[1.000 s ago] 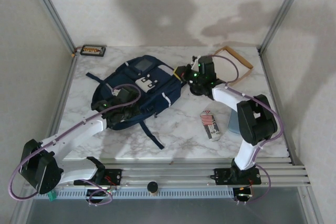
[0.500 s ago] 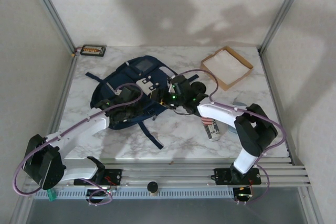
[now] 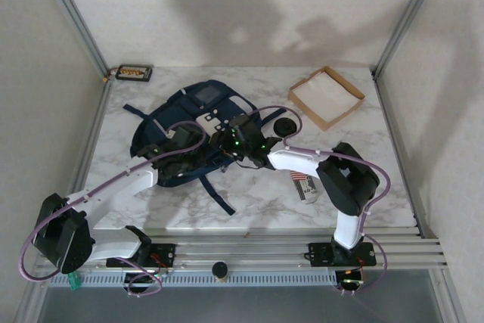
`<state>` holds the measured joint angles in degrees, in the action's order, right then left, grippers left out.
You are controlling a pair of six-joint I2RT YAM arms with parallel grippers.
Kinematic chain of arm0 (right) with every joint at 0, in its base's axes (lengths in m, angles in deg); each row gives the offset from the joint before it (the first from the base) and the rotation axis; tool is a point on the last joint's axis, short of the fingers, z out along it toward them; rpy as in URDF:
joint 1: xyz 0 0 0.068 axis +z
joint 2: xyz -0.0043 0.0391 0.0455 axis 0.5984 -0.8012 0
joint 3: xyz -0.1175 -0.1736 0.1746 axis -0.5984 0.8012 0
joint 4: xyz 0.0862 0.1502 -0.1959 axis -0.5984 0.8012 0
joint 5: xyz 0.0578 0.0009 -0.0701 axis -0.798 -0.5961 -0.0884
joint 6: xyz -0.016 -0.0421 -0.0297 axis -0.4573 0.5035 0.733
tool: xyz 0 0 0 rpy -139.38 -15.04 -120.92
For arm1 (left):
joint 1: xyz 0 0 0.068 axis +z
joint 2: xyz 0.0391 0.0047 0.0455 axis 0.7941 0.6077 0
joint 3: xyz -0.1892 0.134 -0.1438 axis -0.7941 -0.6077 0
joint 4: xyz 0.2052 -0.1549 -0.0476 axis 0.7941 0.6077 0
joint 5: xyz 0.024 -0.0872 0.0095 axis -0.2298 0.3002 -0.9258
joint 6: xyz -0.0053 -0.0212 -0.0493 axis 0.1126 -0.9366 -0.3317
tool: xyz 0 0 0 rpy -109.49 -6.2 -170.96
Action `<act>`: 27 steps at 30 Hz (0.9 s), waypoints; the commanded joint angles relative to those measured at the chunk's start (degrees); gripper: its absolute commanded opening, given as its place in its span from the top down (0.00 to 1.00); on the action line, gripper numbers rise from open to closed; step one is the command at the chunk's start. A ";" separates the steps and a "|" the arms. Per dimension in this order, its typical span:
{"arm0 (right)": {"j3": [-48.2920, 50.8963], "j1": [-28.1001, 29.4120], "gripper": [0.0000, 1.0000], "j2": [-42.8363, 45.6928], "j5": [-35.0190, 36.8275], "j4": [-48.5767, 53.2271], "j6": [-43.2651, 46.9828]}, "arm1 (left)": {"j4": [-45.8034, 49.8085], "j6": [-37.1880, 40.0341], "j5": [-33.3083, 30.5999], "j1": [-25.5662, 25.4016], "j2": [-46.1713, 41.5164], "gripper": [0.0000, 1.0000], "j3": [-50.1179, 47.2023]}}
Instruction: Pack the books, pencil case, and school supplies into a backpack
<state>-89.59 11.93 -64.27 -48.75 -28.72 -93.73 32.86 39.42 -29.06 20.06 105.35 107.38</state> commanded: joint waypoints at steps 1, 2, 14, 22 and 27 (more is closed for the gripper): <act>-4.04 -0.19 0.62 -2.00 4.16 -1.95 1.16 | -1.55 -0.43 -0.24 0.26 -1.83 1.00 -1.27; -4.89 -0.30 0.67 -2.57 4.53 -1.35 1.70 | -1.31 -0.24 -0.34 0.33 -2.16 1.00 -1.52; 0.80 -11.05 1.00 6.76 2.07 -8.41 2.66 | 10.31 -1.58 -11.29 0.97 -6.89 1.00 -6.47; -0.64 -22.24 1.00 7.69 -8.35 -5.18 7.54 | 10.25 1.36 -11.22 6.23 -6.90 1.00 -4.90; -8.80 -25.81 1.00 2.98 -14.62 2.26 15.76 | 7.91 4.75 -10.59 7.38 -1.53 1.00 1.04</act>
<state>-91.23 -9.19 -60.86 -67.85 -25.28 -85.69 33.50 41.76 -33.82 25.48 101.75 105.98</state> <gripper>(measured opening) 0.064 0.054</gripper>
